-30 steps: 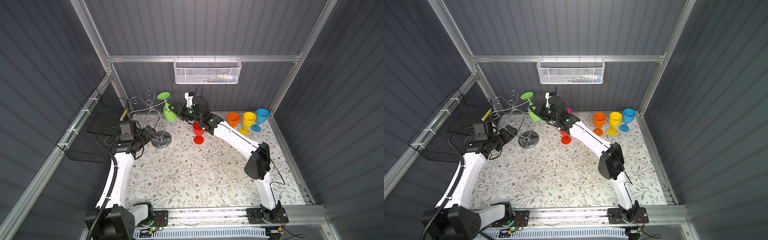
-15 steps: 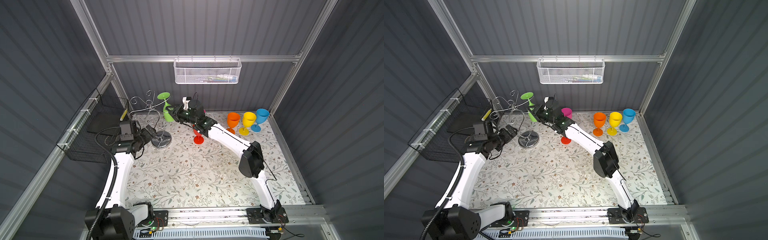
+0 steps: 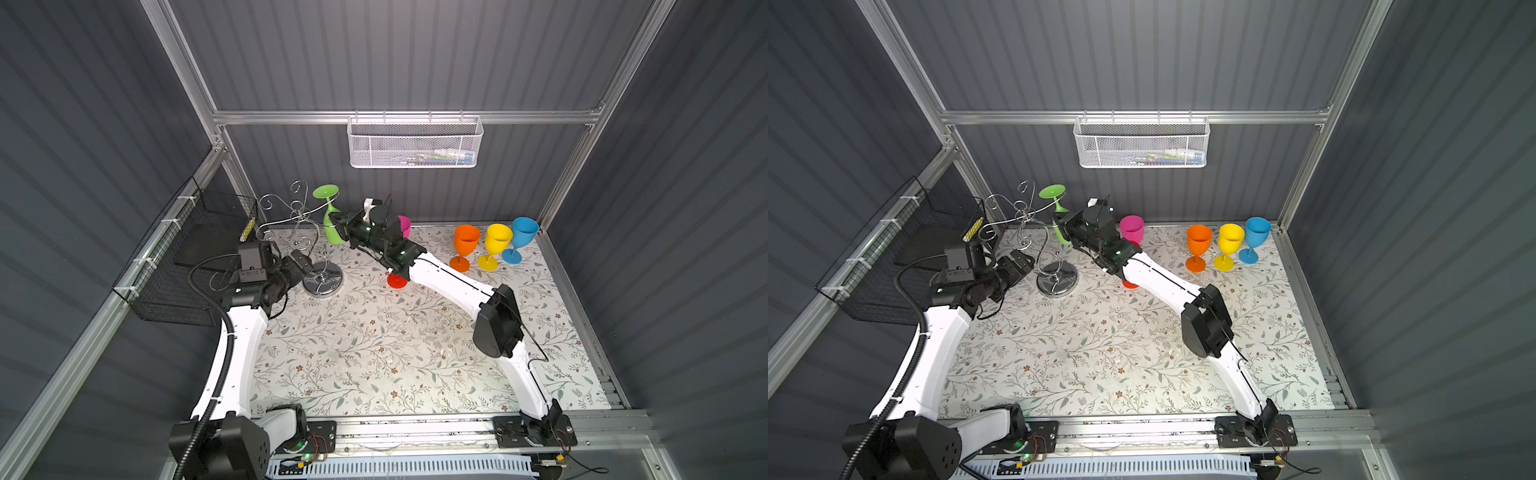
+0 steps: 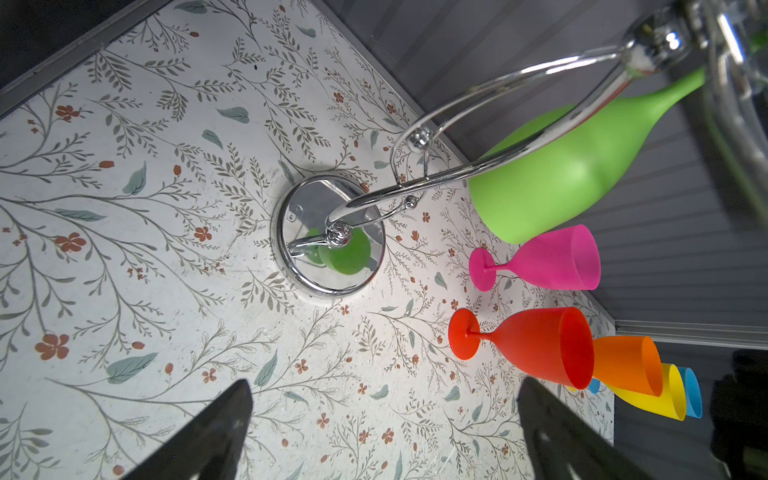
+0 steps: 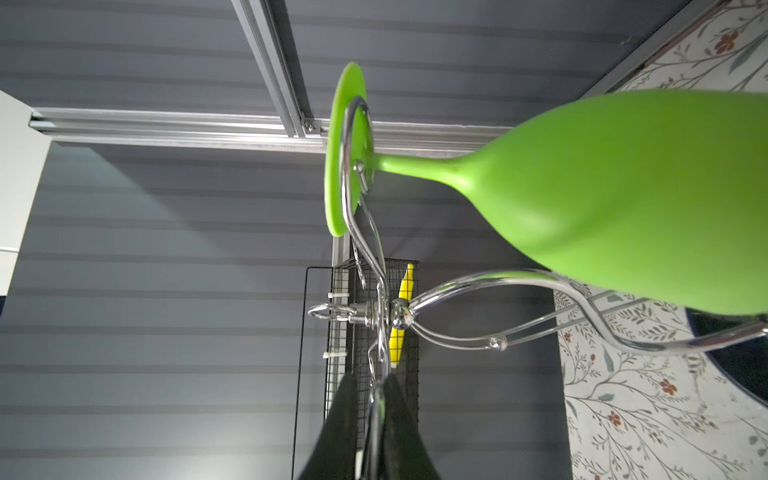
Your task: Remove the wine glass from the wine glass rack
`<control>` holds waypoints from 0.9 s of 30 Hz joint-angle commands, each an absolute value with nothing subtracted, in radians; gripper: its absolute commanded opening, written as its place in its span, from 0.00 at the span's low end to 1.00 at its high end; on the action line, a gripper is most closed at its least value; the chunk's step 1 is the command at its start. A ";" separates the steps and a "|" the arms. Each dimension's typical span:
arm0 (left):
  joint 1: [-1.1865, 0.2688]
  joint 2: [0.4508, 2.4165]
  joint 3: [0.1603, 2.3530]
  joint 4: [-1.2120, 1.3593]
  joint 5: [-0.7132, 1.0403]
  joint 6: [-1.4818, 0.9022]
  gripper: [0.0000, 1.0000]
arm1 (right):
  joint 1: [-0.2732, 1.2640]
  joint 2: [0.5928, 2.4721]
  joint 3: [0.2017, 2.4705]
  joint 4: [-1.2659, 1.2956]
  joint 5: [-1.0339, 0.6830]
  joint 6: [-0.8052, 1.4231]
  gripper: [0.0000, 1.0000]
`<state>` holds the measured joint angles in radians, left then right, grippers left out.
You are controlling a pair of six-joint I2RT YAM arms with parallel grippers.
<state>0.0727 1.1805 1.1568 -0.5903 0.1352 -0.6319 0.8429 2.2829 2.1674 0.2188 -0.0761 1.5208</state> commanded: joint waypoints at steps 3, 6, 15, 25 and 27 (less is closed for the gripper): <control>0.087 1.207 1.225 -0.592 0.137 -0.620 1.00 | 0.871 2.206 2.072 0.328 0.051 1.495 0.02; 0.091 1.215 1.228 -0.589 0.145 -0.623 1.00 | 0.886 2.163 2.009 0.364 0.112 1.487 0.00; 0.094 1.218 1.247 -0.598 0.150 -0.626 0.99 | 0.942 2.072 1.880 0.425 0.317 1.475 0.00; 0.097 1.219 1.245 -0.602 0.160 -0.624 0.99 | 1.005 2.083 1.941 0.392 0.482 1.480 0.02; 0.098 1.222 1.243 -0.600 0.163 -0.623 1.00 | 1.012 2.088 1.961 0.378 0.504 1.487 0.02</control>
<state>0.1001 1.2163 1.2133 -0.6102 0.1318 -0.6319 0.9909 2.1159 1.8980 0.3336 0.4515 1.5620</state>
